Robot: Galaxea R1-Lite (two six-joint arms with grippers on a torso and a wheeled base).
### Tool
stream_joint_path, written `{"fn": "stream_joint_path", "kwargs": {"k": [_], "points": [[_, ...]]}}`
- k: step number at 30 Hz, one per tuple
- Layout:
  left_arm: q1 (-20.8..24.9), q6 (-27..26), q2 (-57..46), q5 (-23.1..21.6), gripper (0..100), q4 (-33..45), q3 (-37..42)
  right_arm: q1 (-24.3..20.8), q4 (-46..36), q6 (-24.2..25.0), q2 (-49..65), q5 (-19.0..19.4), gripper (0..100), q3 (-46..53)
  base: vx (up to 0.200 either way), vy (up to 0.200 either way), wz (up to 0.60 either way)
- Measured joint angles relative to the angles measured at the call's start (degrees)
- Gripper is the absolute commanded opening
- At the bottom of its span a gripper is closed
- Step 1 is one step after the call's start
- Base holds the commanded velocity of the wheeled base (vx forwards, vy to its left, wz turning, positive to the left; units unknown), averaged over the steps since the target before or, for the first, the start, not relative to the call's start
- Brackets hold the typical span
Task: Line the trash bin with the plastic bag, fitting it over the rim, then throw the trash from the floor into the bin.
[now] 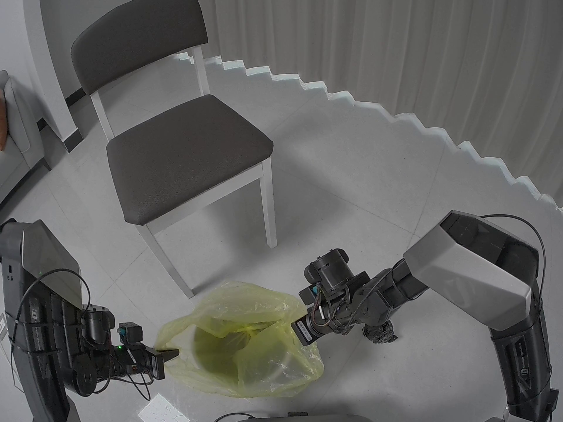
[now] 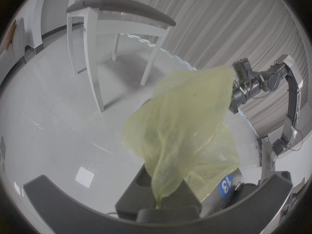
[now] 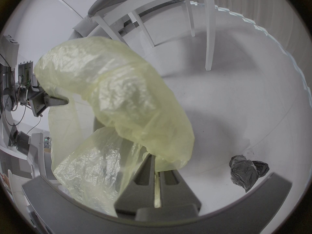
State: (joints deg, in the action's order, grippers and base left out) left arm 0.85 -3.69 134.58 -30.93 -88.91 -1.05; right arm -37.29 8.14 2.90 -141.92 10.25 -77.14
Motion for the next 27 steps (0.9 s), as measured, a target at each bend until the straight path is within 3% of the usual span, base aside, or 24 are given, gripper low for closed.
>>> {"fn": "stream_joint_path", "kwargs": {"k": [11,27], "points": [[-6.3,-6.4,7.0,-0.3,0,-0.1,0.0,2.3,-3.5,-1.2,0.3,-0.3,0,-2.5,0.0,0.0,0.0],[-1.0,-6.0,10.8,1.6,0,-0.1,-2.0,1.9,-3.8,-1.8,-0.4,-0.5,0,-2.3,0.0,0.0,0.0]]}}
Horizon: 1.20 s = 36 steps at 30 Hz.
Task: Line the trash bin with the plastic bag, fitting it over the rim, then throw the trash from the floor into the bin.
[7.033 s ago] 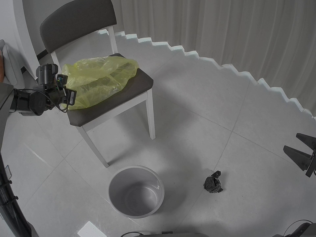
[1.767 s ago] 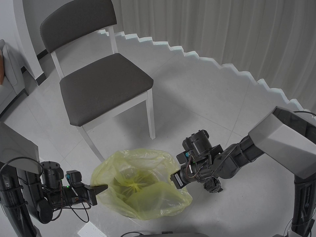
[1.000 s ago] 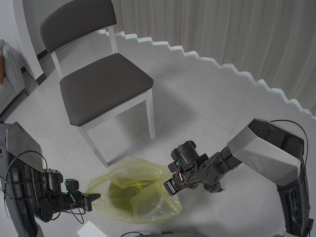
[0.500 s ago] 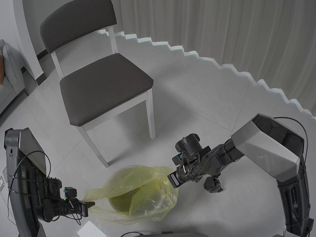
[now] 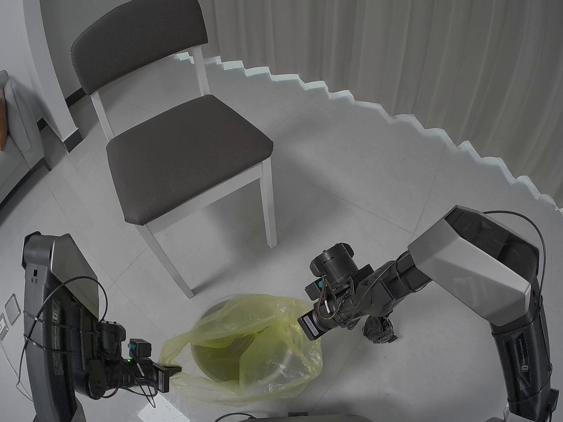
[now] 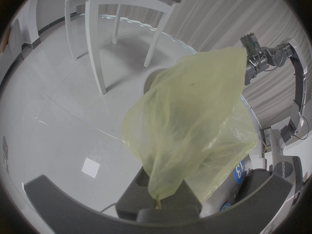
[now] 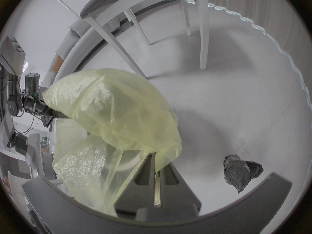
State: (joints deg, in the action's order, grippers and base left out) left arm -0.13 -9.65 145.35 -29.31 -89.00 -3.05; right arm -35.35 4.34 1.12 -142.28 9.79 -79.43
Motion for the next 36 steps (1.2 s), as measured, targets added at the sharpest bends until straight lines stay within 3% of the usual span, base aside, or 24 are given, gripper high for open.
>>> {"fn": "stream_joint_path", "kwargs": {"k": [6,7,15,23,24,36], "points": [[0.5,0.2,0.2,0.9,0,0.0,-0.9,-0.3,0.3,-0.7,-0.2,-1.6,0,1.4,0.0,0.0,0.0],[0.4,0.1,0.3,1.0,0,0.0,-1.0,-0.2,0.3,-0.9,-0.4,-2.0,100,1.4,0.0,0.0,0.0],[0.7,1.0,0.6,1.6,0,0.0,-2.1,0.2,0.0,-3.2,0.3,-2.4,100,3.0,0.0,0.0,0.0],[1.1,3.3,0.7,1.7,0,0.0,-4.2,0.6,0.2,-4.2,9.3,-2.4,100,8.4,0.0,0.0,0.0],[1.2,3.7,0.8,1.6,100,0.0,-4.5,0.6,0.5,-4.4,10.8,-2.3,100,8.9,0.0,0.0,0.0],[3.6,4.5,1.1,2.0,100,0.0,-4.4,-5.0,10.0,-4.8,12.2,0.0,100,6.0,0.0,0.0,0.0]]}}
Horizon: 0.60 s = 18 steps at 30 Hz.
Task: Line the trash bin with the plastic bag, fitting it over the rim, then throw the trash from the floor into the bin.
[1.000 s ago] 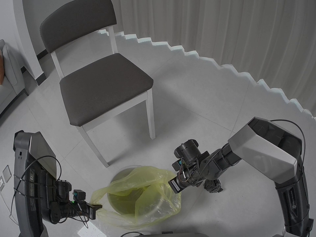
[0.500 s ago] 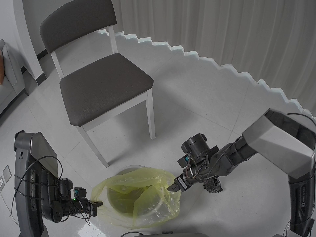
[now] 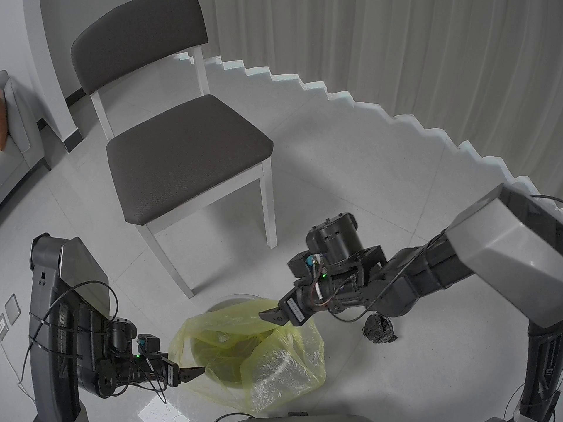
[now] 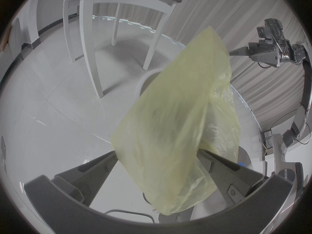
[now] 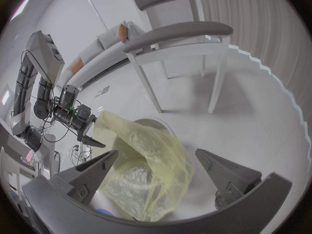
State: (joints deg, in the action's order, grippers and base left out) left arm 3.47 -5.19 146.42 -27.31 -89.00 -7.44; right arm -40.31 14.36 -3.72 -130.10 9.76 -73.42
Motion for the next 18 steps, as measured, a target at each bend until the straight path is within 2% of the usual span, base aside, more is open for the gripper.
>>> {"fn": "stream_joint_path", "kwargs": {"k": [6,13,14,18], "points": [[0.5,0.0,-0.3,0.6,100,0.0,0.4,-1.7,2.9,-0.6,-5.9,0.4,100,-3.3,0.0,0.0,0.0],[0.6,0.7,-2.0,0.8,100,0.0,1.7,-1.5,3.2,-2.0,-11.2,0.4,100,-7.6,0.0,0.0,0.0],[0.6,0.9,-2.4,0.7,100,0.0,1.9,-1.4,3.1,-2.5,-11.7,0.4,0,-7.7,0.0,0.0,0.0],[0.7,1.3,-3.5,0.7,100,0.0,2.6,-1.0,3.0,-3.5,-12.8,0.4,0,-8.1,0.0,0.0,0.0]]}}
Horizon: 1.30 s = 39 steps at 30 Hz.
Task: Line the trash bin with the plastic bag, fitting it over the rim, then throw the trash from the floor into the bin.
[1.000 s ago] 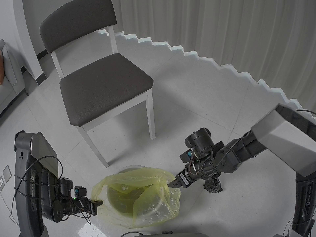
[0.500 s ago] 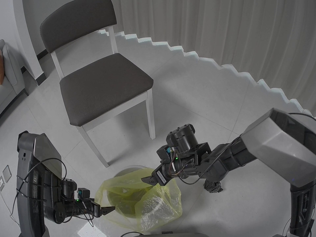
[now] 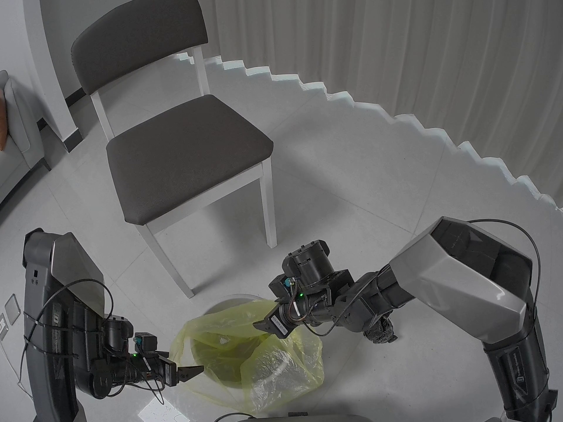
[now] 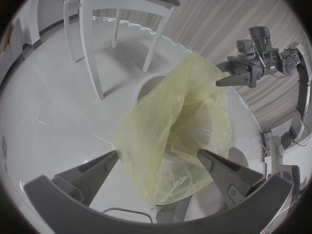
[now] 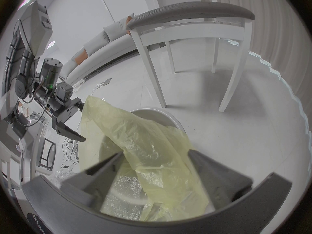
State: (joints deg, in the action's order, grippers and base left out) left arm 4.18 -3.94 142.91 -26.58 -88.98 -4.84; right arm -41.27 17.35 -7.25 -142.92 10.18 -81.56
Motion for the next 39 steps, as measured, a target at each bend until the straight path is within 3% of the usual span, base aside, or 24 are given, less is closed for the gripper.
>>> {"fn": "stream_joint_path", "kwargs": {"k": [12,25,32,39], "points": [[-0.5,4.2,-2.8,0.0,100,0.0,-0.4,0.9,-0.1,0.2,0.6,-0.2,0,-3.5,0.0,0.0,0.0],[-0.4,4.6,-4.1,1.6,100,0.0,-1.6,1.8,-0.2,0.4,-2.4,-0.4,0,-11.0,0.0,0.0,0.0],[-0.6,4.7,-4.4,3.6,100,0.0,-1.7,1.7,3.1,2.5,-8.2,-0.5,0,-18.8,0.0,0.0,0.0],[-1.6,4.7,-4.7,4.6,100,0.0,-1.2,1.5,8.7,3.6,-9.6,-0.5,0,-19.9,0.0,0.0,0.0]]}}
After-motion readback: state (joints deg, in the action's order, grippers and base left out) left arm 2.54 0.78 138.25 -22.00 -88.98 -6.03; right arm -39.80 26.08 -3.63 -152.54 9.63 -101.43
